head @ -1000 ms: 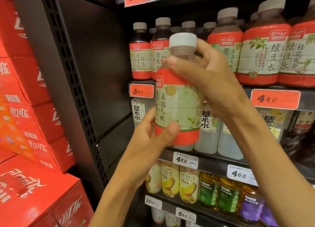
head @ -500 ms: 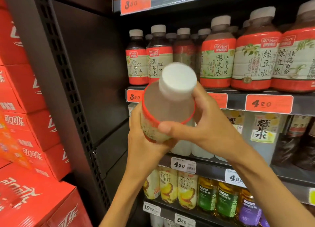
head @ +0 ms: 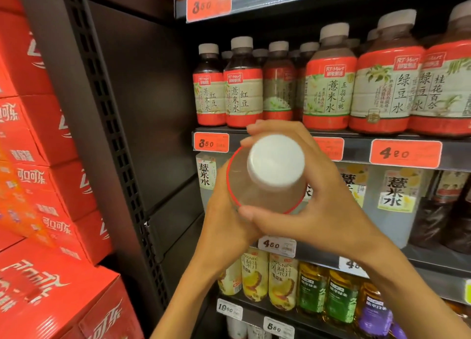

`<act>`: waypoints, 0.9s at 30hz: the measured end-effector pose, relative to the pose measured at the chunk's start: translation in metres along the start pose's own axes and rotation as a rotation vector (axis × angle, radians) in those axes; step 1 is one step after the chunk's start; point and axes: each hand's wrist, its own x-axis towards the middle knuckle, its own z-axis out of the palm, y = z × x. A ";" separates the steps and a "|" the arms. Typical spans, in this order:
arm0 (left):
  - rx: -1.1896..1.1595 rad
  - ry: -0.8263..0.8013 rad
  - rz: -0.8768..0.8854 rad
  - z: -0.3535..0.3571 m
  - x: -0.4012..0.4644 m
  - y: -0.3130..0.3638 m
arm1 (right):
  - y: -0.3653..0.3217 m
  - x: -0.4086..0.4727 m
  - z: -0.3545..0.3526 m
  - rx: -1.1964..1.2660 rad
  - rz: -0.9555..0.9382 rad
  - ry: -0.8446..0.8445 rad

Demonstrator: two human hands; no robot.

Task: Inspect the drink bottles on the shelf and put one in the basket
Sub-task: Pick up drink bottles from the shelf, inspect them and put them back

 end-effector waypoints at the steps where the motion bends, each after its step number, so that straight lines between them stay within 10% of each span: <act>1: -0.001 -0.025 -0.025 0.001 -0.003 0.003 | 0.001 0.003 -0.002 0.005 0.020 0.012; 14: -0.463 -0.205 -0.351 0.001 -0.007 0.000 | 0.048 0.056 -0.013 1.003 0.585 0.035; 27: -0.217 0.246 -0.113 0.031 0.054 0.009 | 0.050 0.105 -0.018 0.378 0.523 0.279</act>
